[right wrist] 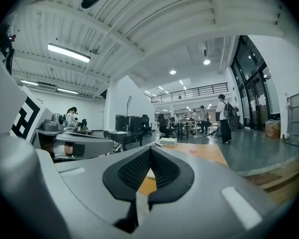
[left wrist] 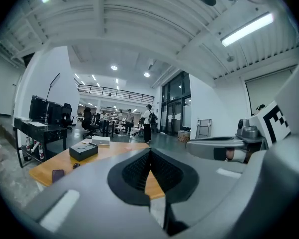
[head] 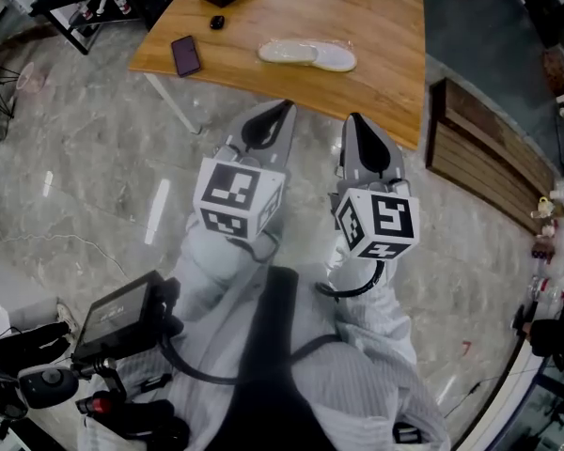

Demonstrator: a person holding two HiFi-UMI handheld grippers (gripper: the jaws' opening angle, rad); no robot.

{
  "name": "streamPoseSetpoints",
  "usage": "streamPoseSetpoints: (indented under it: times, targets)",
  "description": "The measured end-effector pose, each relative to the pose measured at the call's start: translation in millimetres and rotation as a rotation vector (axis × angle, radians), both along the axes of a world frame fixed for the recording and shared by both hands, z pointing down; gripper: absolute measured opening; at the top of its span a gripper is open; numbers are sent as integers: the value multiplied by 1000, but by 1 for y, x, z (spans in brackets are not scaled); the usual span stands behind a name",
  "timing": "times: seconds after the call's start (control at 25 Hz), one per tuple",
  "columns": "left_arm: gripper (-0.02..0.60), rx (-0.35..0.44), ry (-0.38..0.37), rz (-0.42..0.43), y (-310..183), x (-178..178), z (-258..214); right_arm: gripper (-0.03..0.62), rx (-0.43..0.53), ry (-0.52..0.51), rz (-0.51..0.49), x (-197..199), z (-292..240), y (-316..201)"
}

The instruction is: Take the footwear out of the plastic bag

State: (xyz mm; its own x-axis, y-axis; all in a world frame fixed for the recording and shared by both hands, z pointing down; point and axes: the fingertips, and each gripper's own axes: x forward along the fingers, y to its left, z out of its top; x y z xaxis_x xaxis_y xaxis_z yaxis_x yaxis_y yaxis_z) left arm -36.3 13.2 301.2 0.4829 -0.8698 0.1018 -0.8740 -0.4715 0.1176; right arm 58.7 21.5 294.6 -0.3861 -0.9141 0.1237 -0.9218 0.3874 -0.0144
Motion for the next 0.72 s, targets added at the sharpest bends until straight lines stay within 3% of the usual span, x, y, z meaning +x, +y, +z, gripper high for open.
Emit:
streamPoseSetpoints:
  times: [0.12, 0.28, 0.56, 0.72]
  targets:
    - [2, -3, -5, 6, -70, -3, 2, 12, -4, 8, 6, -5, 1, -70]
    - [2, -28, -17, 27, -113, 15, -12, 12, -25, 0, 14, 14, -14, -116]
    - [2, -151, -35, 46, -222, 15, 41, 12, -125, 1, 10, 13, 29, -230]
    - [2, -215, 1, 45, -271, 22, 62, 14, -190, -1, -23, 19, 55, -282]
